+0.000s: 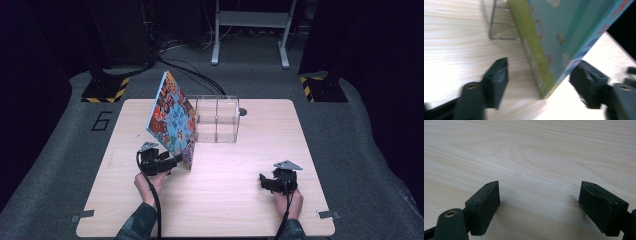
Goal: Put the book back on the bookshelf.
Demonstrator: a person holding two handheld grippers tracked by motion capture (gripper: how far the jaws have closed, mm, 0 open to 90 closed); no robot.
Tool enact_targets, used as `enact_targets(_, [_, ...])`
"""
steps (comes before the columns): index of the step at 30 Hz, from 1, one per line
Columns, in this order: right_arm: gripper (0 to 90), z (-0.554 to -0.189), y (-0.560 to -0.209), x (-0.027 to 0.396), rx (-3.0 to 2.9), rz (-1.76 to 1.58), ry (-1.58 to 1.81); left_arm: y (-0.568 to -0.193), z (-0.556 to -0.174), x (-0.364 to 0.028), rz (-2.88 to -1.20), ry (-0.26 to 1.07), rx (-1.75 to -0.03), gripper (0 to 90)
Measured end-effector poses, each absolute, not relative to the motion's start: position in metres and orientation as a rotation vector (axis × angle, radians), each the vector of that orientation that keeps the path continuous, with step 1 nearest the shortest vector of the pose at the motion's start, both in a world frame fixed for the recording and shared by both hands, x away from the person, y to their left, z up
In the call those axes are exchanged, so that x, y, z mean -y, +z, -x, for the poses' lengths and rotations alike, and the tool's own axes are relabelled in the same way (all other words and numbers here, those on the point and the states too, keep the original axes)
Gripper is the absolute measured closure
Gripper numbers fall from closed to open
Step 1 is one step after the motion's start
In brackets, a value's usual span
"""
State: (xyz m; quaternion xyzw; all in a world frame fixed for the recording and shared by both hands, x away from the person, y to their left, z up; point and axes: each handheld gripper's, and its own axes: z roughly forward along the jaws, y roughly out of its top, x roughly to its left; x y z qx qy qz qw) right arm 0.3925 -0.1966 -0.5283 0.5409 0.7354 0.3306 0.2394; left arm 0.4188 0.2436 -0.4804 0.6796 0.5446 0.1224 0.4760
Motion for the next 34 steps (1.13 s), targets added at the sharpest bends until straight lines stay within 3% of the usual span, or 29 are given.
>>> enact_targets(6, [16.7,-0.393,-0.528,0.196,-2.009,-1.482,0.907,-0.484,-0.409,-0.253,-1.729,0.378,-1.315,17.5])
enact_targets(12, [16.6,-0.393,-0.528,0.196,-2.013,-1.481,0.905,-0.492,-0.399,-0.263,-1.756,0.426,-1.313,15.0])
enact_targets(22, [16.3,-0.393,-0.528,0.197,-2.018,-1.478,0.909,-0.51,-0.383,-0.282,-1.94,0.561,-1.325,7.5])
enact_targets(34, [15.3,-0.393,-0.529,0.195,-2.011,-1.481,0.906,-0.532,-0.372,-0.302,-2.006,0.572,-1.306,2.3])
